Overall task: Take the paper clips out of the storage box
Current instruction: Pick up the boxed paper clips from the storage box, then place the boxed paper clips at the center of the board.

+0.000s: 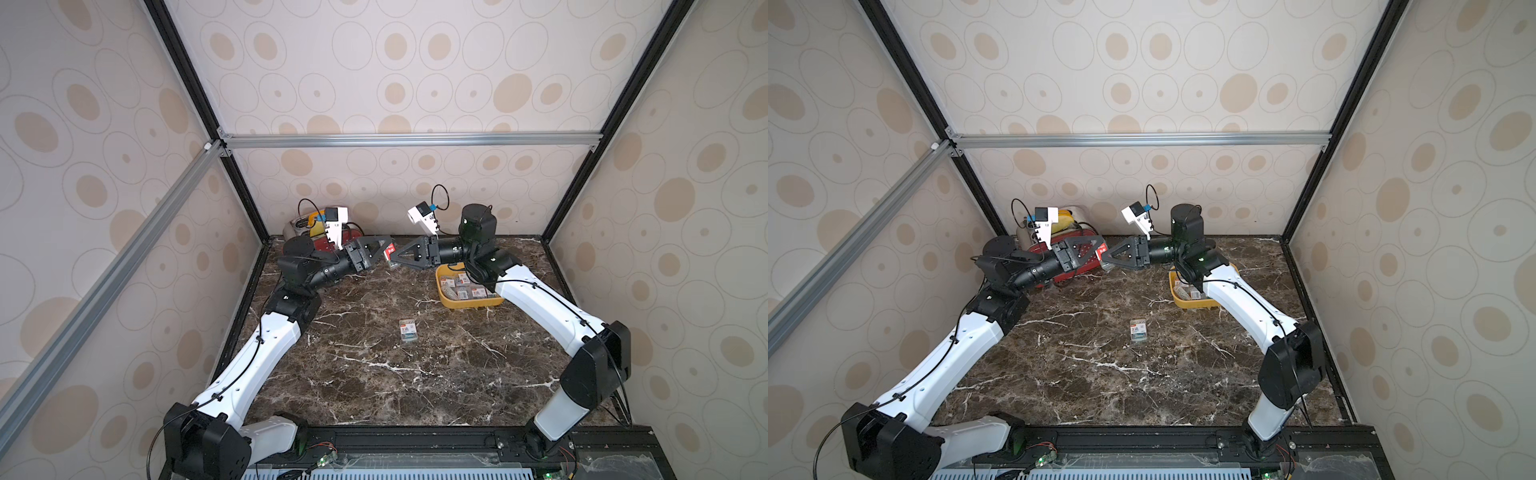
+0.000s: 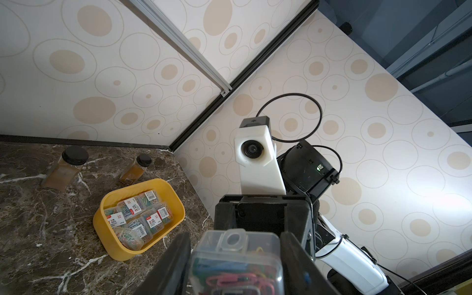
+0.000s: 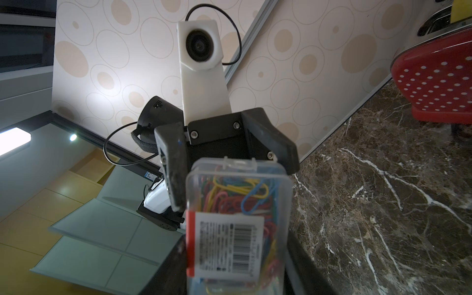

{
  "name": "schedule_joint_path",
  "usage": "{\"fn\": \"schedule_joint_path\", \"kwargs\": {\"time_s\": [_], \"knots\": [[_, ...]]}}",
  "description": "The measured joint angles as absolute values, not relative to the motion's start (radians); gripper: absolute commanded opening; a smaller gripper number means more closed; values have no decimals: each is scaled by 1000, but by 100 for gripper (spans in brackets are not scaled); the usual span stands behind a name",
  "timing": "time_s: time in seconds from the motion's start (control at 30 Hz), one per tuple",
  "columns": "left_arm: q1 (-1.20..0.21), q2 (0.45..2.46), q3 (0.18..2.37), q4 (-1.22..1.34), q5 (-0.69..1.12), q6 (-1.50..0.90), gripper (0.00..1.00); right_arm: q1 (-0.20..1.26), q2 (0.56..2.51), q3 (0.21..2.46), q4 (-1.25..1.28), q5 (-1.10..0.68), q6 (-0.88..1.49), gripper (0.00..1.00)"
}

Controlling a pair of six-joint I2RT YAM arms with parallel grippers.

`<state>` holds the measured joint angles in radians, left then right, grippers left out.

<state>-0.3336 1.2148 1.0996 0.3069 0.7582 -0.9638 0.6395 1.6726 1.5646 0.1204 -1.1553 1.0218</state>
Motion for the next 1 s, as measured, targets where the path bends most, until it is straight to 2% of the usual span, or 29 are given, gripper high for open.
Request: {"fn": "schedule_joint_path", "kwargs": {"time_s": [0.13, 0.23, 0.33, 0.6, 0.8, 1.0], "knots": [[-332, 1214, 1100, 304, 750, -962, 20, 640, 1685, 1579, 118, -1161, 1022, 52], [-332, 1210, 1100, 286, 744, -953, 14, 640, 1691, 1584, 112, -1168, 1016, 59], [-334, 1205, 1101, 239, 742, -929, 10, 645, 1701, 1597, 95, -1163, 1008, 72], [-340, 1202, 1124, 41, 712, -833, 7, 625, 1703, 1611, -10, -1150, 929, 100], [-341, 1202, 1170, -223, 615, -714, 0, 537, 1627, 1575, -220, -1124, 756, 100], [-340, 1204, 1171, -412, 486, -640, 0, 474, 1569, 1578, -522, -1007, 523, 100]]}}
